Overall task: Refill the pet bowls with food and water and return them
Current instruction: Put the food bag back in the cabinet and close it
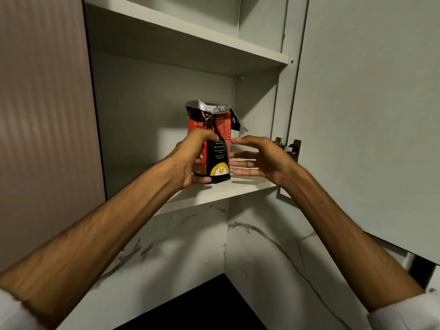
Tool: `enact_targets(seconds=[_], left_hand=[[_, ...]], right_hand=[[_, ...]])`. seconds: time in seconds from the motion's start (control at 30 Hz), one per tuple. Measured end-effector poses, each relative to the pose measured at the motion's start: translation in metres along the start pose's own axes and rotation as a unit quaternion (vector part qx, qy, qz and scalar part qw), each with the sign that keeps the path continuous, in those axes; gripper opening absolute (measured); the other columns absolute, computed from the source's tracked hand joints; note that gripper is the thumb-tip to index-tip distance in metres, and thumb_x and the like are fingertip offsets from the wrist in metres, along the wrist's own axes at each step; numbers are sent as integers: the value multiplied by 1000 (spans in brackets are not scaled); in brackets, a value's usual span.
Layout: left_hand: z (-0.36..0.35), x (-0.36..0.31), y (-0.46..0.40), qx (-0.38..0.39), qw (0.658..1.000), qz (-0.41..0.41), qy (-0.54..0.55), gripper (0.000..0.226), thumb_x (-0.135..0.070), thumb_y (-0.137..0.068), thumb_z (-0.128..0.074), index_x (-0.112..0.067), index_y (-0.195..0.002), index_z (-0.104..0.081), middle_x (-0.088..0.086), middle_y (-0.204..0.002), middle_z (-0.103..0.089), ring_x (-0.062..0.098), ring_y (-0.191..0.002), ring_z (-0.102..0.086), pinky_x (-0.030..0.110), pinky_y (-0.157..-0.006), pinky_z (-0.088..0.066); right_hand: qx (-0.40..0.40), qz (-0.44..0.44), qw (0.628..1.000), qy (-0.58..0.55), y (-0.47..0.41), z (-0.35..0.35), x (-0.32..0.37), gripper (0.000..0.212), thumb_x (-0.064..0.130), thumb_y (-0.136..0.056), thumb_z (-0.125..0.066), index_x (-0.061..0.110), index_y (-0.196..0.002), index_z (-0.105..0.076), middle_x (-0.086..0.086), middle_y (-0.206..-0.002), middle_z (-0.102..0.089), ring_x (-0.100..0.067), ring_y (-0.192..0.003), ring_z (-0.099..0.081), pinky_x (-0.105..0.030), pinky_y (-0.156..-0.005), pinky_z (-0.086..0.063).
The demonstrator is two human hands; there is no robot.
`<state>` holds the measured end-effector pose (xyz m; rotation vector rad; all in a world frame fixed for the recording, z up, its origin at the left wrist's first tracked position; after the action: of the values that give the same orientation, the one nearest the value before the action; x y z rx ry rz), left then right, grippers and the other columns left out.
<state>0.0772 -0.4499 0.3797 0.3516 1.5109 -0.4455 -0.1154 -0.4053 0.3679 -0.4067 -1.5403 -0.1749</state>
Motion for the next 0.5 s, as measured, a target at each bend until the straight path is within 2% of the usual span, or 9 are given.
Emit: enact_targets(seconds=[0.13,0.23,0.3,0.4,0.5], left_hand=[[-5,0,21,22,1000,-14,7,20,-33,-89,-63,-20,-104,-64,5,-91,-59,18,-83,-63,46,-91,-58],[-7,3,35,34,999,-24,21,31,-34,-86,-67,-21,-113,-65,7,-104,-62,21,-94,-67,45,-86,-62],[-9,6,42,47,998,-36,28,34,-35,-83,-69,-23,-115,-67,8,-113,-65,24,-103,-68,46,-83,-64],[-16,9,55,80,995,-55,24,32,-33,-88,-67,-23,-118,-67,7,-117,-69,23,-107,-69,44,-86,-63],[-26,10,70,94,992,-79,27,21,-29,-92,-65,-24,-112,-69,2,-112,-72,18,-107,-69,40,-85,-63]], right_hand=[[-4,13,1000,4,30,-11,10,46,30,-93,-74,13,-135,-65,-17,-122,-76,-32,-111,-76,-49,-97,-61],[-11,24,1000,13,54,-18,14,44,30,-93,-74,12,-132,-67,-16,-120,-77,-30,-112,-75,-49,-99,-60],[-16,30,999,18,70,-20,16,36,30,-93,-74,13,-124,-72,-16,-119,-77,-30,-112,-75,-49,-100,-60],[-30,40,998,24,92,-20,16,28,31,-93,-74,15,-116,-75,-14,-117,-78,-29,-112,-75,-48,-100,-60],[-50,44,997,28,112,-16,16,30,31,-95,-72,14,-120,-74,-14,-118,-78,-28,-113,-75,-48,-101,-59]])
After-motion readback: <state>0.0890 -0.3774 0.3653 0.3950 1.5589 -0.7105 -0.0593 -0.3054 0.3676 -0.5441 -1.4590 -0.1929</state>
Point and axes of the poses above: each hand's wrist, its own y-axis away from the middle knuckle, its own z-axis out of the back of the hand, x = y × z, the point moved 3 cm from there along -y, towards the middle knuckle
